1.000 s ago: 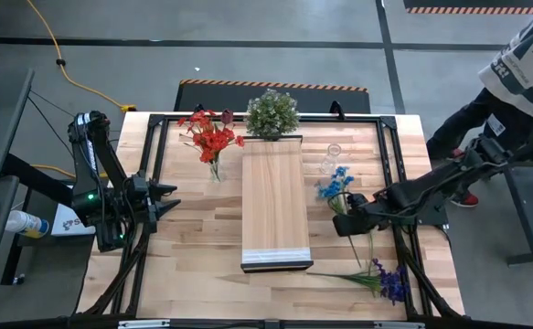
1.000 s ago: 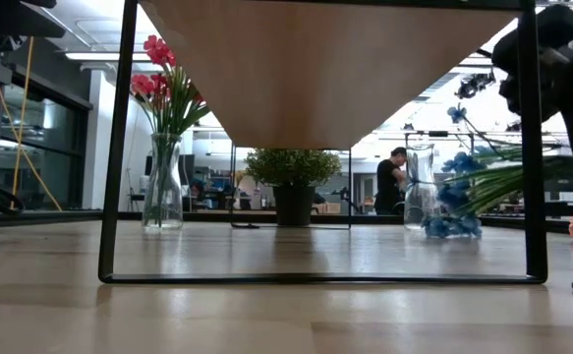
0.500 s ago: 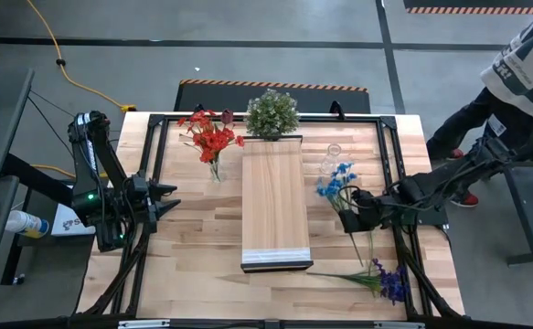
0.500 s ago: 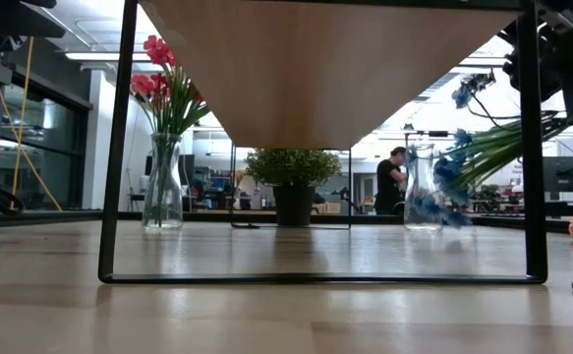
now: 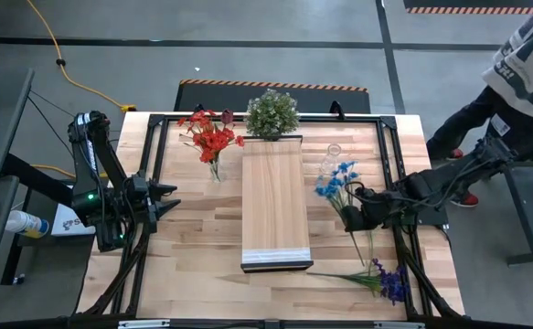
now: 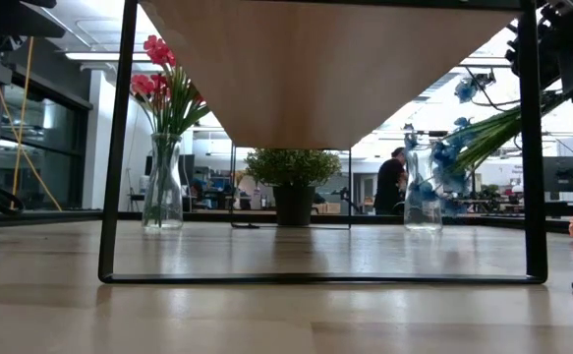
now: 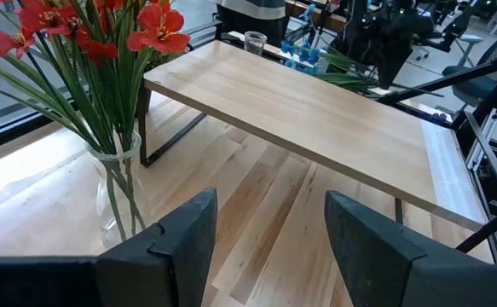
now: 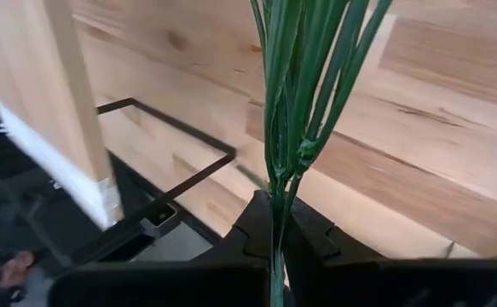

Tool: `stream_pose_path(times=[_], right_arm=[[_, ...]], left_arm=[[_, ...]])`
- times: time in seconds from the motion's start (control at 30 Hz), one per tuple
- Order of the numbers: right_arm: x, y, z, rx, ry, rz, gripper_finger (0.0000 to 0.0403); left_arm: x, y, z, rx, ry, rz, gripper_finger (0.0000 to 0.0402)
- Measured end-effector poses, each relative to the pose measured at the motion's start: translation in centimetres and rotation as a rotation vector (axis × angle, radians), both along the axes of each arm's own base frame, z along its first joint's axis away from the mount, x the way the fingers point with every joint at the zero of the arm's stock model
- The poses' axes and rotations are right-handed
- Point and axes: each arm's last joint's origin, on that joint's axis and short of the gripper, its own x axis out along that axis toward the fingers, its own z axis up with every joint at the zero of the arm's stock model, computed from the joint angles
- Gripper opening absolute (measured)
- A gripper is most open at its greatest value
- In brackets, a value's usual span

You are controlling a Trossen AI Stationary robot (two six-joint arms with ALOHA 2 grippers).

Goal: Pick and place flowers into a vace then onto a shelf
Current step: Put the blue flowers into the right transparent vase

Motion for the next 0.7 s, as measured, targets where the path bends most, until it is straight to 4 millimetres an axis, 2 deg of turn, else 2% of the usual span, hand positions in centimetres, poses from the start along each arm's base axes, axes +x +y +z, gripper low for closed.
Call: stream_pose_path(times=[0.33,0.7], right_arm=[[-0.1,-0.1,1.7,0.072,-0.168,-0.001,0.0003],[-0.8,-0.3,2.9,0.115,-0.261,-0.005,0.0004]], left_arm=[[0.0,0.0,0.0,0.000,0.000,0.000,0.0250],[0.0,0.0,0.0,0.000,-0.001,0.000,0.0250]])
